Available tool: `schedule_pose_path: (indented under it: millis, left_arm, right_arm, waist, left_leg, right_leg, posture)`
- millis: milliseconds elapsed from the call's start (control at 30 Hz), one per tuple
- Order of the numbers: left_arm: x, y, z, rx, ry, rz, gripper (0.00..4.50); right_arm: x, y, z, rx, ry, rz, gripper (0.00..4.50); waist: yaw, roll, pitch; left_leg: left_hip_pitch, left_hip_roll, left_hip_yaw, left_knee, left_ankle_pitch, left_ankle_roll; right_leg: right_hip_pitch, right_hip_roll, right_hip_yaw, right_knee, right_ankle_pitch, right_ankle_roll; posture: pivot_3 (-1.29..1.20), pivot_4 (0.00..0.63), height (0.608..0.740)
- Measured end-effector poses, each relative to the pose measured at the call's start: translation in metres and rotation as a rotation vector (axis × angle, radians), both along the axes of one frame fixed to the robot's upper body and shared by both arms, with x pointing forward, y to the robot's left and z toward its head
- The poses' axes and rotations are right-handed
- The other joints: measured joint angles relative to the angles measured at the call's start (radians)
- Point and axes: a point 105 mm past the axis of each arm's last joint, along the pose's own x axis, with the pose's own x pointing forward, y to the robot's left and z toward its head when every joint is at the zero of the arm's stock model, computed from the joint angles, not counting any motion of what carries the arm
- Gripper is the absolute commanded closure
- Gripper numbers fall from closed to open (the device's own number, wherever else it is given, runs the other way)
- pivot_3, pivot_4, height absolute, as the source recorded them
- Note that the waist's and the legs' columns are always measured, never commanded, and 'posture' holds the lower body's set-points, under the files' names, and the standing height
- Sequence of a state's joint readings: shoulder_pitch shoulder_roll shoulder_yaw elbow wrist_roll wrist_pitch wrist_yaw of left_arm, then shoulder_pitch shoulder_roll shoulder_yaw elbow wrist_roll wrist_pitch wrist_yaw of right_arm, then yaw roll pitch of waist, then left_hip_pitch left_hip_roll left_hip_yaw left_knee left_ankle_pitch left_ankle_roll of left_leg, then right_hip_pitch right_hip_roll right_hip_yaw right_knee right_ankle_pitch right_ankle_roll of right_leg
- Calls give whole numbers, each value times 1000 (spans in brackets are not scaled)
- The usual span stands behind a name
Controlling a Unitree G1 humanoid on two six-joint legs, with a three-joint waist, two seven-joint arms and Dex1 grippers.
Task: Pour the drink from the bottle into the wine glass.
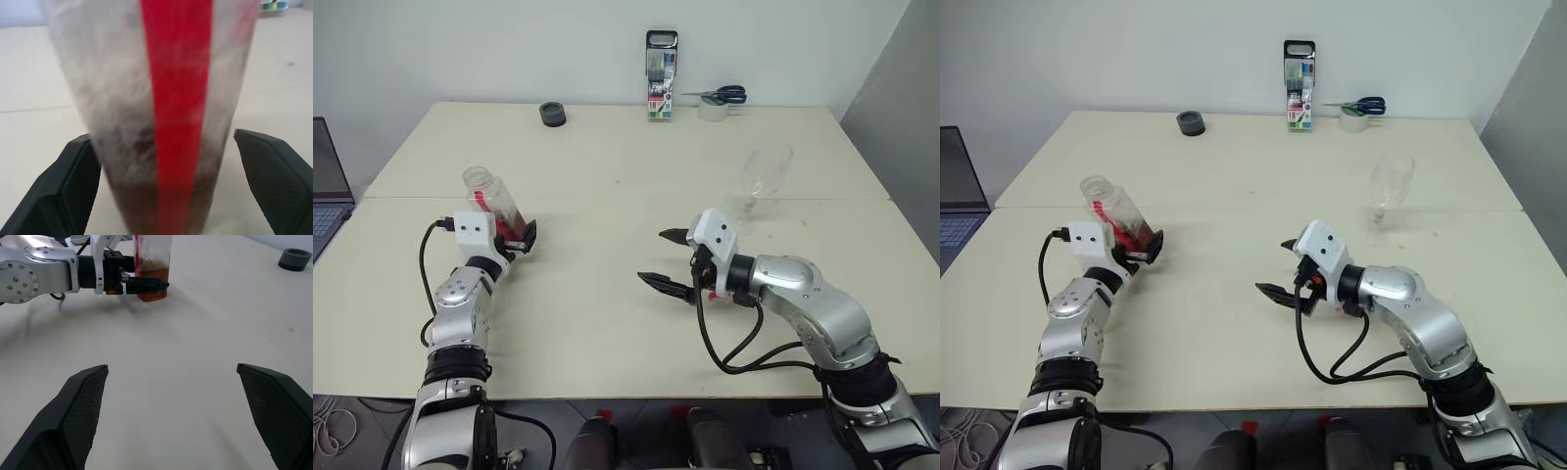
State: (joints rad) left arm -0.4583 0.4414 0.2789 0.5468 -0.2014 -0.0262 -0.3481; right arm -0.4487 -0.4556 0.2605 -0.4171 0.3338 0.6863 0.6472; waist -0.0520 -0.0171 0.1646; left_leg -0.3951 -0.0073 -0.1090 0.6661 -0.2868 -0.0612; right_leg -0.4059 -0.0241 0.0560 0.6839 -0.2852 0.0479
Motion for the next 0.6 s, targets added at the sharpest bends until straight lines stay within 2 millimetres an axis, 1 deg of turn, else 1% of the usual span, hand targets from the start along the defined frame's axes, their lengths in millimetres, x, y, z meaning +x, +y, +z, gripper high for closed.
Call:
schedule_pose_path:
  millis: [167, 233, 333, 600]
  left_arm:
    - [-9, 2, -8, 13, 6, 22, 46]
    - [-13, 2, -8, 21, 2, 29, 46]
    - [-23, 2, -9, 39, 2, 26, 46]
    - [-52, -2, -18, 106, 33, -8, 46]
  right_arm:
    - [1, -9, -7, 10, -13, -47, 0]
    - [1, -16, -10, 15, -28, -76, 0]
    - [1, -27, -17, 11, -47, -129, 0]
    - [1, -55, -34, 29, 3, -286, 0]
  waist:
    - [1, 0, 0]
    - [2, 0, 0]
    - [4, -1, -1]
    - [8, -1, -1]
  left_leg:
    - [0, 0, 0, 0, 0, 0]
    - [0, 0, 0, 0, 0, 0]
    - [1, 0, 0, -1, 0, 0]
    - [2, 1, 1, -1, -2, 3]
  right_leg:
    - [0, 0, 1, 0, 0, 0]
    - [0, 0, 1, 0, 0, 0]
    - [0, 0, 2, 0, 0, 0]
    - [0, 0, 4, 0, 0, 0]
  posture:
    - [0, 150, 740]
    - [0, 150, 740]
    - [0, 150, 740]
    - [0, 150, 740]
